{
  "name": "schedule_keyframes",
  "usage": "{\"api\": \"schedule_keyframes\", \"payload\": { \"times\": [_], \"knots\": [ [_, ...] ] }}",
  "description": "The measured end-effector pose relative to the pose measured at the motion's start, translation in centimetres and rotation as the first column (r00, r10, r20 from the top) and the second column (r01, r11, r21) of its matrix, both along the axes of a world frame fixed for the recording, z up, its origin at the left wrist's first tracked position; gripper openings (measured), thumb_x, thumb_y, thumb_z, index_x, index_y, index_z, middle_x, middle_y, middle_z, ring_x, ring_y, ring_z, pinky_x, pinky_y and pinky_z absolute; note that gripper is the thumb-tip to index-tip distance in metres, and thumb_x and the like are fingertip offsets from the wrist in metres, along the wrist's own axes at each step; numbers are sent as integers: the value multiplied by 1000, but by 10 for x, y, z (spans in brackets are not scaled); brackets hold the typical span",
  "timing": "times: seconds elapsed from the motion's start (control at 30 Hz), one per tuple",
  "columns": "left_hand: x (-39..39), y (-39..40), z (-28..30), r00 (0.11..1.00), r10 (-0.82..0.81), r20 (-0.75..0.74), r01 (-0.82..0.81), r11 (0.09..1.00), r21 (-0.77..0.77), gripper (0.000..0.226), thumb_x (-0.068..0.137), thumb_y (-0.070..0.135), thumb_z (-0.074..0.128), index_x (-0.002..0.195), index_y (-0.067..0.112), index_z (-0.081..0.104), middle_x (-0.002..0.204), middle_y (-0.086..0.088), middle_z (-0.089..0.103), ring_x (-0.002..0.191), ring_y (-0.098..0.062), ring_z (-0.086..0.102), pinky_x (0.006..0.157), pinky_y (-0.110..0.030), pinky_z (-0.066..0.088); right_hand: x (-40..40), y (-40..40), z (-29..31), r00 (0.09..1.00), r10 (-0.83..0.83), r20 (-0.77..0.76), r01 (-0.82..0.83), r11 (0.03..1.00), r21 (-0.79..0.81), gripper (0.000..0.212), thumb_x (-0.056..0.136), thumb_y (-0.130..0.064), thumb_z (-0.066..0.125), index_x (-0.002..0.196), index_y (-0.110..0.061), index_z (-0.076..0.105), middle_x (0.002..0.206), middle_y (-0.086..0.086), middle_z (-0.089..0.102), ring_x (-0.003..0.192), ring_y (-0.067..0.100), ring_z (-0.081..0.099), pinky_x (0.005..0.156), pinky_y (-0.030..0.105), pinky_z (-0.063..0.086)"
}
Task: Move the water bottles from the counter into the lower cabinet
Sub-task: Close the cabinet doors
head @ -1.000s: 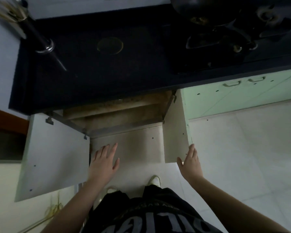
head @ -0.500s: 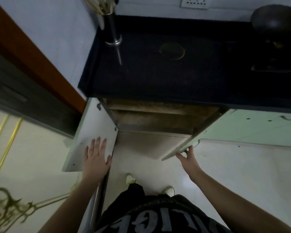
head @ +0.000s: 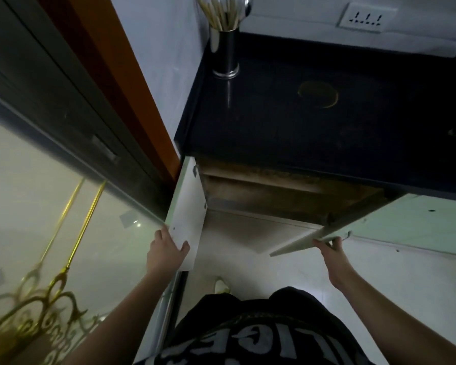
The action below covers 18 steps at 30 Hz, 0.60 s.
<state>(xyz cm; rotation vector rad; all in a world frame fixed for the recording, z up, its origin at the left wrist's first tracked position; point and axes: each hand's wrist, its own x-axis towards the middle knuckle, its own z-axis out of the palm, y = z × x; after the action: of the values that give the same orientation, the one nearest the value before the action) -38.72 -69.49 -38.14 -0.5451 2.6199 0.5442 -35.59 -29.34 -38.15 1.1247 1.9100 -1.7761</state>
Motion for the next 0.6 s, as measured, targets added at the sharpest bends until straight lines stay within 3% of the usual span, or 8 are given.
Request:
{"api": "schedule_keyframes", "payload": {
  "times": [0.13,0.23,0.3,0.33,0.43,0.5,0.6],
  "knots": [
    [-3,25,0,998,-30,47,24,992,121,92,84,53,62,151,6,19,144,-15,44,122,-35,55,95,-42,49,-10,0,4,999,31,-19,-30,999,33,52,98,-20,54,145,-28,33,149,4,39,141,29,30,116,49,20],
    [-16,58,1,990,-46,135,1,950,313,85,82,51,62,147,9,28,133,-14,56,106,-30,63,85,-38,55,-24,2,12,995,100,-6,-98,985,141,36,98,-6,49,133,-11,47,143,17,45,137,33,37,116,44,25],
    [-27,86,6,984,-51,170,-35,882,470,74,86,41,63,147,14,30,132,-8,57,92,-17,63,70,-22,55,-31,7,13,994,104,44,-111,977,183,39,99,-2,44,138,-1,44,146,19,40,137,31,37,113,35,27],
    [-33,102,11,982,-59,180,-46,848,528,68,90,33,62,148,17,30,133,-6,56,92,-13,58,69,-16,49,-34,13,10,992,122,25,-124,963,239,40,100,-3,42,140,-2,45,148,16,39,138,27,36,113,29,27],
    [-55,144,21,956,-18,293,-206,671,712,69,97,13,53,154,24,18,144,-1,45,119,-18,48,88,-25,34,-41,27,3,905,422,59,-408,821,400,36,101,-7,38,134,-4,54,146,13,44,138,23,36,110,25,29],
    [-71,164,20,938,19,346,-300,545,783,75,95,0,49,155,26,13,152,-3,37,129,-18,41,98,-31,34,-50,31,3,808,581,100,-530,643,553,38,103,-11,36,138,-7,51,150,8,41,143,22,30,112,18,17],
    [-88,189,12,923,110,368,-376,457,806,88,89,-16,44,156,29,6,160,-4,24,143,-21,29,115,-40,30,-71,38,-3,714,671,198,-628,490,604,42,105,-14,33,146,-9,40,156,7,32,147,20,21,115,17,9]
  ]
}}
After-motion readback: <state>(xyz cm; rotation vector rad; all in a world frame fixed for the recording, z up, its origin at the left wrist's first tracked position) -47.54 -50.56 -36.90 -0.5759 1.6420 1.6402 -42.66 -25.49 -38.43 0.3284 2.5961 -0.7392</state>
